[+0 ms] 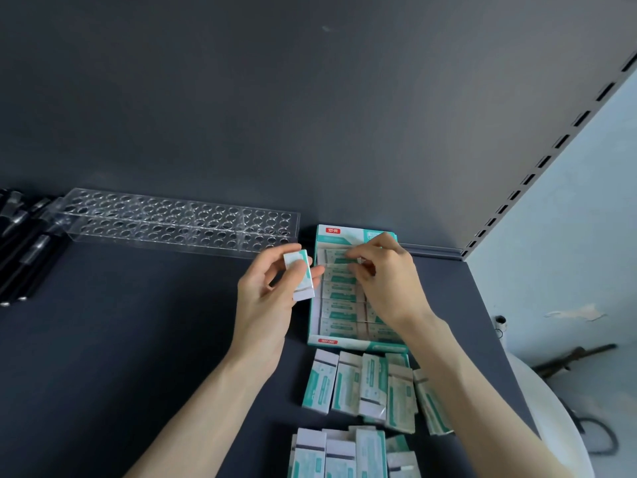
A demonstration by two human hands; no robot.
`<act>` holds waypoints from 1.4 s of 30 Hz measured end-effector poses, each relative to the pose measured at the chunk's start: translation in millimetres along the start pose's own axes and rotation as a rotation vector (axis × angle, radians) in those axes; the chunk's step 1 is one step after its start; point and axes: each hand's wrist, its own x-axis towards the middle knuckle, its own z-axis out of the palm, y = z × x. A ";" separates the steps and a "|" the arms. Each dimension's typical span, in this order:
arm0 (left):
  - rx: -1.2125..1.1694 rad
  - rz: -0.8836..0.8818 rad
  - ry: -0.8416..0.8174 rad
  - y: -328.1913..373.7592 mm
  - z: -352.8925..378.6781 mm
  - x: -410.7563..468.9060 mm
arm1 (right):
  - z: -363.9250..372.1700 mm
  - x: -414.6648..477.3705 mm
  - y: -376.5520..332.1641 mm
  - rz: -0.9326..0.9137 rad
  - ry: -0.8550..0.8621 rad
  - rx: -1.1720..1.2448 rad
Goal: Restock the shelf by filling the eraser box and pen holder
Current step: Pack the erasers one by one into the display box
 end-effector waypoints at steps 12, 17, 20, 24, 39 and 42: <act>0.018 0.003 -0.017 -2.2 -1.5 -2.6 | 1.1 1.7 -2.0 0.034 -0.023 -0.084; 0.031 0.043 -0.047 0.8 -2.1 -5.0 | -11.7 -3.6 -4.5 0.069 0.054 0.221; 0.026 0.071 -0.084 2.6 -2.6 -5.3 | -24.9 -16.2 -12.9 0.143 -0.088 0.516; -0.013 0.087 -0.131 1.1 -3.6 -5.2 | -34.8 -34.6 -22.8 0.163 -0.283 0.893; 0.202 0.138 -0.286 3.7 -1.3 -11.8 | -37.2 -47.8 -20.7 0.211 -0.014 1.174; 0.228 0.125 -0.301 3.9 -0.7 -12.9 | -37.8 -48.1 -22.6 0.229 0.066 1.091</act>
